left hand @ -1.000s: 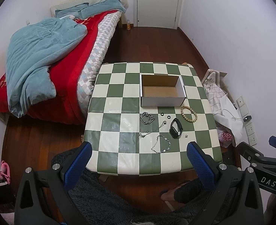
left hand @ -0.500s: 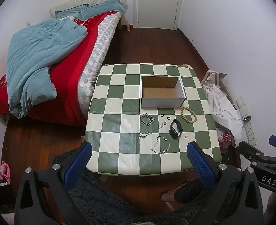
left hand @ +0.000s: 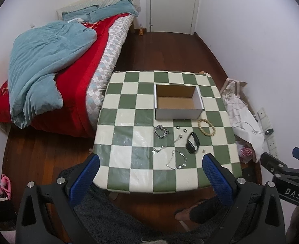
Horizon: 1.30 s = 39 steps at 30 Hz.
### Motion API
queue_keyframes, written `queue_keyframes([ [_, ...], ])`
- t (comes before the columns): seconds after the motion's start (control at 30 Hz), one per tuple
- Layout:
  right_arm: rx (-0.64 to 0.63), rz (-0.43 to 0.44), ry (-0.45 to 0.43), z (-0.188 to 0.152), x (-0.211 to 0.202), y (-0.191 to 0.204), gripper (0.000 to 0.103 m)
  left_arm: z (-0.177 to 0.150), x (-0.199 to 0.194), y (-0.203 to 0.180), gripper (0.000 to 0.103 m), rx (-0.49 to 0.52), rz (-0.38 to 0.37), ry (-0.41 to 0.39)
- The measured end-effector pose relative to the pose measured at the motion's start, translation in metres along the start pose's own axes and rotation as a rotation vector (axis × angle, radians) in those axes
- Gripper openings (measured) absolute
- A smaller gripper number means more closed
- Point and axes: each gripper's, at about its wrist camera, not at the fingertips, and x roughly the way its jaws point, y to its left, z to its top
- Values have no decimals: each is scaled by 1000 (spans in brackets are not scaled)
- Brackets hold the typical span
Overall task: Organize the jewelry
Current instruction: 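Grasp the black watch band with the right tool while the left tool grasps the silver chain bracelet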
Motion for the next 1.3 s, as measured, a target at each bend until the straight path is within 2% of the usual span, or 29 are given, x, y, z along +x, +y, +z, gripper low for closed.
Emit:
queue_keyframes([
  [0.23,43,31,5,21,54,-6,103,21,50,13,103,7,181,-68],
  [0.4,18,10,44,35,123,3,101,17,115,16,103,72,278,-10],
  [0.53,16,36,115,39,185,11,81,5,166,13,103,137,298,48],
  [0.63,43,82,182,36,233,17,71,2,204,11,103,160,285,103],
  [0.77,86,122,243,34,285,27,63,8,248,6,103,169,253,148],
  [0.9,114,155,278,34,320,36,56,18,280,0,102,167,208,199],
  [1.0,116,170,306,32,336,42,42,23,300,-4,102,142,163,239],
  [1.03,112,175,314,31,340,45,36,24,305,-5,99,134,144,251],
  [1.1,101,184,322,29,346,48,30,24,316,-10,96,124,116,283],
  [1.13,89,177,306,29,345,50,23,24,320,-12,92,122,105,294],
  [1.3,60,168,311,28,349,60,19,19,337,-23,77,120,90,337],
])
